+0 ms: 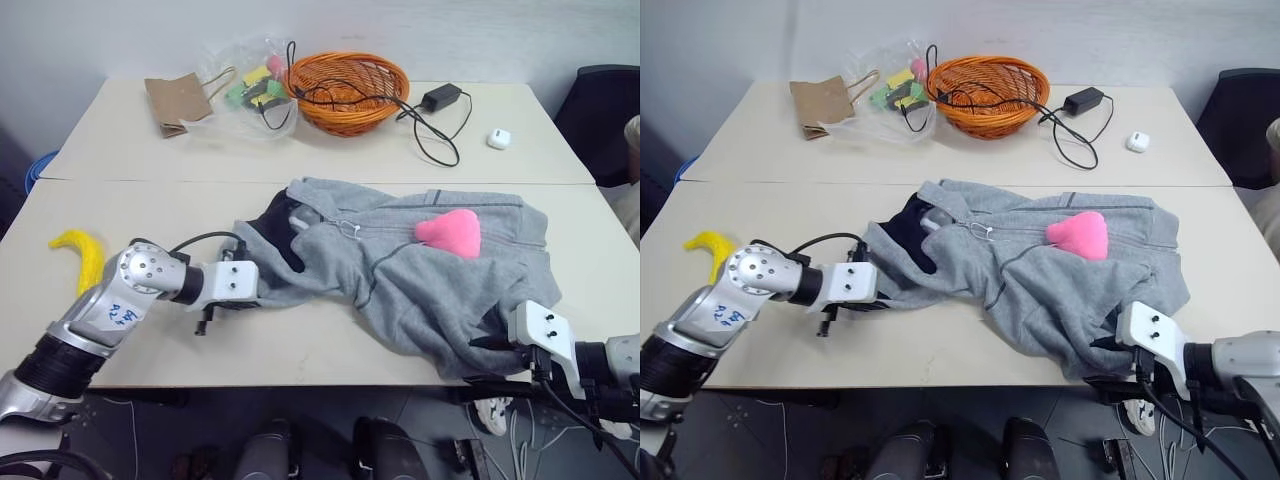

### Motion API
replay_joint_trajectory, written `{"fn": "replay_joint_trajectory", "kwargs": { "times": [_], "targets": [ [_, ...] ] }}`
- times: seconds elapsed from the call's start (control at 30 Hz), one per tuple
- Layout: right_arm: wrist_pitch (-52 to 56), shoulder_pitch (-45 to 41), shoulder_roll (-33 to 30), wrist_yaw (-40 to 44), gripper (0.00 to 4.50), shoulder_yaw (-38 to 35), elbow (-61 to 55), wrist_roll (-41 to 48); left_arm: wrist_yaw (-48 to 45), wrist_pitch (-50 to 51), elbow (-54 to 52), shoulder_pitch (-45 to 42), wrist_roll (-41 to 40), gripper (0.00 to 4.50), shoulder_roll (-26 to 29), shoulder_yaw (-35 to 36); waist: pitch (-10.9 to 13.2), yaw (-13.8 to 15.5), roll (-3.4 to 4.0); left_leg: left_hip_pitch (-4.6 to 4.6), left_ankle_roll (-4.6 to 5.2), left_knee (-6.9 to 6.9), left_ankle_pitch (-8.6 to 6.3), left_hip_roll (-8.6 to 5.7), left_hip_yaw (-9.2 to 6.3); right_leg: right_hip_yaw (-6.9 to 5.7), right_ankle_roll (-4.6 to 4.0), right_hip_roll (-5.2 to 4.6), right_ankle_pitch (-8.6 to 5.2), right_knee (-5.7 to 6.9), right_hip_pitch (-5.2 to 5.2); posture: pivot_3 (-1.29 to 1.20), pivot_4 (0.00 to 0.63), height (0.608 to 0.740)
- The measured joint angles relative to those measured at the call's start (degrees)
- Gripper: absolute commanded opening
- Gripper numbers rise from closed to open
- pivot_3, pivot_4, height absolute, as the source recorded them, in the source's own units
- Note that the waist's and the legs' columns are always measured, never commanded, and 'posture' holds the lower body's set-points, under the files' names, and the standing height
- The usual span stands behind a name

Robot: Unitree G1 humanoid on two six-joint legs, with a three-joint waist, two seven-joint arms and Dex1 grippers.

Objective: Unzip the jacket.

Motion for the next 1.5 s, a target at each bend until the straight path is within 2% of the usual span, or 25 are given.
{"fn": "replay_joint_trajectory", "kwargs": {
  "times": [0.17,0.2,0.43,0.6,0.63,0.7,0.8,0.87,0.9,1.03,1.17,1.23,1.3,1.5],
  "targets": [
    [0.99,4.95,0.0,2.11,0.19,-2.72,-3.44,2.24,-0.1,-8.1,10.4,-1.47,2.53,0.0,3.64,1.95,-0.01,-0.05,0.02,0.04,0.01,-0.01,-0.03,0.03,0.01,0.02,-0.02,-0.02,-0.01,0.03,0.0,0.0,0.15,0.74],
    [1.23,6.59,0.01,2.64,0.05,-3.82,-4.57,2.98,-0.25,-10.03,13.26,-2.29,3.02,0.0,3.99,2.05,-0.02,-0.01,0.03,0.03,0.01,-0.02,-0.04,0.03,0.01,0.03,-0.02,-0.04,-0.01,0.05,-0.02,0.0,0.15,0.74],
    [4.6,14.77,2.16,3.82,0.02,-7.68,-13.49,8.7,-1.71,-12.97,20.08,-4.15,3.76,0.0,4.63,2.98,-0.02,-0.09,0.03,0.02,-0.03,-0.05,-0.07,0.06,0.01,0.03,-0.05,-0.03,-0.03,0.09,-0.06,0.0,0.15,0.74],
    [4.96,14.42,4.55,-1.87,0.02,-6.65,-16.1,7.63,-2.4,-12.09,20.25,-4.18,3.74,0.0,3.95,3.98,-0.03,-0.12,0.01,0.03,-0.03,-0.04,-0.08,0.05,0.02,0.05,-0.05,-0.07,-0.03,0.12,-0.08,0.0,0.15,0.74],
    [5.37,13.76,4.78,-3.26,0.42,-6.24,-16.1,7.35,-2.64,-11.36,20.13,-4.17,3.64,0.0,3.6,4.25,-0.03,-0.08,0.01,0.03,-0.03,-0.04,-0.08,0.04,0.02,0.05,-0.05,-0.08,-0.03,0.12,-0.09,0.0,0.15,0.74],
    [7.33,13.69,4.83,-3.92,0.74,-6.89,-16.12,8.72,-2.87,-10.45,20.02,-4.16,3.52,0.0,3.03,4.72,-0.03,0.05,0.02,0.02,-0.03,-0.04,-0.08,0.04,0.02,0.04,-0.06,-0.08,-0.03,0.12,-0.09,0.0,0.15,0.74],
    [11.37,15.05,4.43,-2.5,1.89,-12.76,-17.32,13.61,-3.07,-9.37,19.92,-4.15,3.2,0.92,2.16,5.2,-0.03,0.24,0.01,0.01,0.0,-0.03,-0.08,0.03,0.0,0.03,-0.06,-0.09,-0.03,0.12,-0.06,0.0,0.15,0.74],
    [12.75,15.56,3.89,-1.79,2.37,-15.83,-18.41,15.77,-3.81,-9.02,19.89,-4.09,3.03,1.34,2.16,5.28,-0.03,0.23,0.01,0.01,0.02,-0.02,-0.09,0.03,-0.01,0.03,-0.06,-0.09,-0.03,0.11,-0.05,0.0,0.15,0.74],
    [13.69,15.7,3.58,-1.33,2.81,-18.1,-18.89,17.05,-4.28,-8.96,19.77,-3.95,2.92,1.77,2.2,5.57,-0.03,0.22,0.01,0.01,0.03,-0.02,-0.09,0.03,-0.01,0.02,-0.06,-0.09,-0.03,0.1,-0.04,0.0,0.15,0.74],
    [15.33,15.42,1.18,1.29,4.11,-27.18,-18.63,18.38,-8.08,-5.95,16.53,-2.15,0.16,2.96,3.93,7.44,-0.03,0.15,0.01,-0.03,0.03,-0.03,-0.12,0.03,-0.03,0.03,-0.06,-0.09,-0.03,0.06,-0.07,0.0,0.15,0.74],
    [10.75,16.03,-2.52,5.51,4.11,-32.61,-11.27,10.88,-15.95,4.57,4.72,-0.9,-11.83,4.21,5.94,12.86,-0.04,0.12,-0.1,-0.08,0.06,-0.01,-0.13,0.02,-0.06,0.0,-0.05,-0.09,-0.03,-0.01,-0.01,0.0,0.15,0.74],
    [4.44,16.37,-3.67,6.4,4.11,-32.22,-5.66,3.72,-18.66,6.94,-2.22,-0.69,-16.17,4.21,6.81,14.62,-0.06,0.29,-0.08,-0.05,0.08,-0.01,-0.13,-0.08,-0.07,-0.02,-0.04,-0.13,-0.02,-0.07,0.06,0.0,0.15,0.74],
    [-3.44,15.85,-4.05,6.58,4.11,-29.03,0.05,-3.09,-17.98,6.7,-5.9,-1.31,-15.87,4.21,4.66,13.59,-0.06,0.44,-0.07,-0.01,0.11,-0.01,-0.09,-0.16,-0.05,-0.04,-0.03,-0.09,-0.02,-0.05,0.1,0.0,0.15,0.74],
    [-19.02,9.62,-5.29,5.36,4.11,-18.2,12.0,-13.68,-13.11,-3.82,-5.82,-4.85,-4.33,4.21,-7.15,0.47,-0.06,0.24,-0.07,0.02,0.24,0.01,0.03,-0.29,0.17,0.02,0.14,0.08,0.07,0.13,-0.01,0.0,0.15,0.74]
  ]
}}
